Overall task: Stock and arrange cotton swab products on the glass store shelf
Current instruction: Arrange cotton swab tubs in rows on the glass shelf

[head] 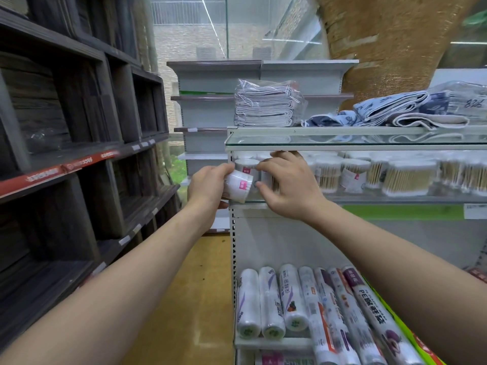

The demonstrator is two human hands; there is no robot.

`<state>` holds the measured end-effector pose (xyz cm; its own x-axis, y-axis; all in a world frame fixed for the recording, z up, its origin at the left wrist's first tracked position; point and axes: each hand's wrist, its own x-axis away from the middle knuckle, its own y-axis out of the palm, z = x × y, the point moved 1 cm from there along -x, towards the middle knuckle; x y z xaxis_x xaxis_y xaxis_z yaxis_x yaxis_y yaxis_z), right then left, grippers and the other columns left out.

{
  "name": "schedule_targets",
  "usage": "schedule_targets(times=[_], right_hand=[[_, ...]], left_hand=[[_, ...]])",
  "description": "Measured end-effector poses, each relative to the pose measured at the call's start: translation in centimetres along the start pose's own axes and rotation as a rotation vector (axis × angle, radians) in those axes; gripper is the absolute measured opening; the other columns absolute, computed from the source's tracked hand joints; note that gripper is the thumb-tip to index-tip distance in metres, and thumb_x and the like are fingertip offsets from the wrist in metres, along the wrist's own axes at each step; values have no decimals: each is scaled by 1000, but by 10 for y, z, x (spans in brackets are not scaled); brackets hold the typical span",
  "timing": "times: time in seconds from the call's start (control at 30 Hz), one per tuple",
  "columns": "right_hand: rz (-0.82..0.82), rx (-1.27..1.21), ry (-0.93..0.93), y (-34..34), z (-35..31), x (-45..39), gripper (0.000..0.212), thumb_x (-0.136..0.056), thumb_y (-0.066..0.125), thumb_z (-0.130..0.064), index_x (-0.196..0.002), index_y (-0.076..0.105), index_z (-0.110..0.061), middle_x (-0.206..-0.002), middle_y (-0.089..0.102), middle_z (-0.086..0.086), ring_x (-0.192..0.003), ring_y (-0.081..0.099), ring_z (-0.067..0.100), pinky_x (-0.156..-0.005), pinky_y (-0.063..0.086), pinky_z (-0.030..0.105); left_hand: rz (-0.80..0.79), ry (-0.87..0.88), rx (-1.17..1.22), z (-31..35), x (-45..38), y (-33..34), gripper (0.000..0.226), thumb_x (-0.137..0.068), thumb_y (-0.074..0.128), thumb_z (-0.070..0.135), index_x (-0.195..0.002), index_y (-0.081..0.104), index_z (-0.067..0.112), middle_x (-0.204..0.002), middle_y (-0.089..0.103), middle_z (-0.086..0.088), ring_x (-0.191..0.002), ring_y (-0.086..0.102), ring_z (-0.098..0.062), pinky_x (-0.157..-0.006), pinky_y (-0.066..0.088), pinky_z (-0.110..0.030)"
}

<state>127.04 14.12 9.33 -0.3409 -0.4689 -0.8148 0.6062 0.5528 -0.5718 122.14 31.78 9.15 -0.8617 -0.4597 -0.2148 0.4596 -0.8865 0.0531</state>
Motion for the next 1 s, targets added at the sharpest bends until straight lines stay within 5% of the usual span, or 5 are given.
schedule_targets(times=[0.33,0.53,0.67,0.9,1.0], right_hand=[[264,-126,201,-6,30,29,21,-80,59,-26,-89,73,-13,-88,72,0,-87,63,28,-82,49,41],[302,-147,302,-11,41,40,23,-79,56,-27,-88,73,-15,-88,72,-1,-86,63,28,-80,49,41],[314,-151,306,-13,43,42,18,-78,60,-23,-88,72,-14,-86,71,-1,-81,62,27,-78,48,41],[321,-167,291,-14,39,42,23,-78,56,-27,-88,72,-15,-87,71,-2,-84,62,27,-78,48,40],[322,-176,285,-13,35,42,23,-78,55,-27,-88,72,-14,-89,72,-1,-87,63,28,-81,47,39]], left_hand=[[-162,56,-48,8,5,3,24,-85,81,22,-107,72,19,-103,76,-8,-89,75,-23,-59,58,-26],[-108,113,-192,6,-1,10,81,-82,78,24,-154,41,21,-144,55,-1,-113,63,-23,-91,58,-42],[-66,166,-226,4,3,12,81,-76,85,29,-147,46,23,-133,57,-3,-111,62,-23,-95,56,-46],[-84,190,-206,1,5,16,64,-75,89,25,-130,55,21,-114,64,5,-98,63,-9,-82,57,-32],[-107,184,-180,0,3,16,59,-78,84,17,-130,56,22,-117,64,1,-103,65,-16,-83,59,-36]])
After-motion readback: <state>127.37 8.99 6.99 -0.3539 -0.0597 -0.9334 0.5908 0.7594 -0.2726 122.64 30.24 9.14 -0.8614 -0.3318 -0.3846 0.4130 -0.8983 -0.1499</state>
